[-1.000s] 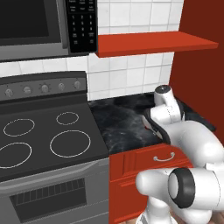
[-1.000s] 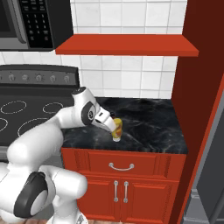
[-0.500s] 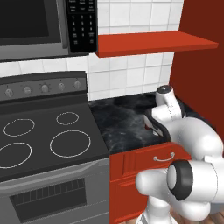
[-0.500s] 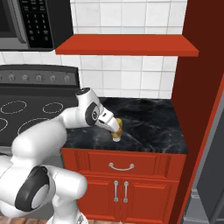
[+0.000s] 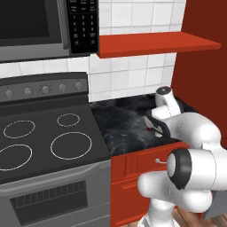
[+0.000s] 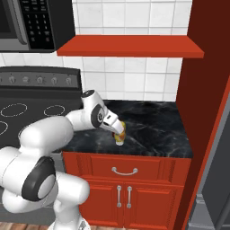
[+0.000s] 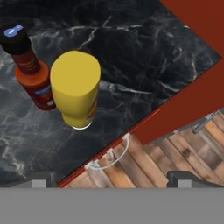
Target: Place the mustard and condiment bottle from the counter to the top shelf of the fridge. If the existing items in the fridge are on the top shelf, move them to other shelves.
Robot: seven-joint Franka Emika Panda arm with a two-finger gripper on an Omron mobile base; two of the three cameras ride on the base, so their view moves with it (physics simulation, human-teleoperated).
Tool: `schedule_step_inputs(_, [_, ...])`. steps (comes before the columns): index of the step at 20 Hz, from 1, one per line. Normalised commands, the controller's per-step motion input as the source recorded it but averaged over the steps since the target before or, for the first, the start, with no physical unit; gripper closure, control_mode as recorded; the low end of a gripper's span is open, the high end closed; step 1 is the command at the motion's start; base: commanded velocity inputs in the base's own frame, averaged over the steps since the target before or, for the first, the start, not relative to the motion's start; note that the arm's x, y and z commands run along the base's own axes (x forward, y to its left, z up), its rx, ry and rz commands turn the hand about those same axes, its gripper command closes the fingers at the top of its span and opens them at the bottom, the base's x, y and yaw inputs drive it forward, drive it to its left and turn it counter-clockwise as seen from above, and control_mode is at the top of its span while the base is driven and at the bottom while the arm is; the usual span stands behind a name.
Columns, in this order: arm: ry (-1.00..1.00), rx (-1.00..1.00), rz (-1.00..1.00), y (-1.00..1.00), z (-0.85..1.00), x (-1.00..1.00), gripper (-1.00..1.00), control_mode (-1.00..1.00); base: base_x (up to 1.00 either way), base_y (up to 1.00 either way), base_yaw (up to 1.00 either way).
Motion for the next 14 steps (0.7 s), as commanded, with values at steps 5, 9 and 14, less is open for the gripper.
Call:
schedule_step_inputs(5, [0.0, 0.0, 0.0, 0.0, -0.06, 0.12, -1.0, -1.0, 0.0, 0.0, 0.0])
schedule_step_inputs(9, [0.0, 0.0, 0.0, 0.0, -0.06, 0.08, -1.0, -1.0, 0.0, 0.0, 0.0])
schedule_step_inputs(14, [-0.01, 0.0, 0.0, 0.0, -0.1, 0.11, -1.0, -1.0, 0.0, 0.0, 0.0])
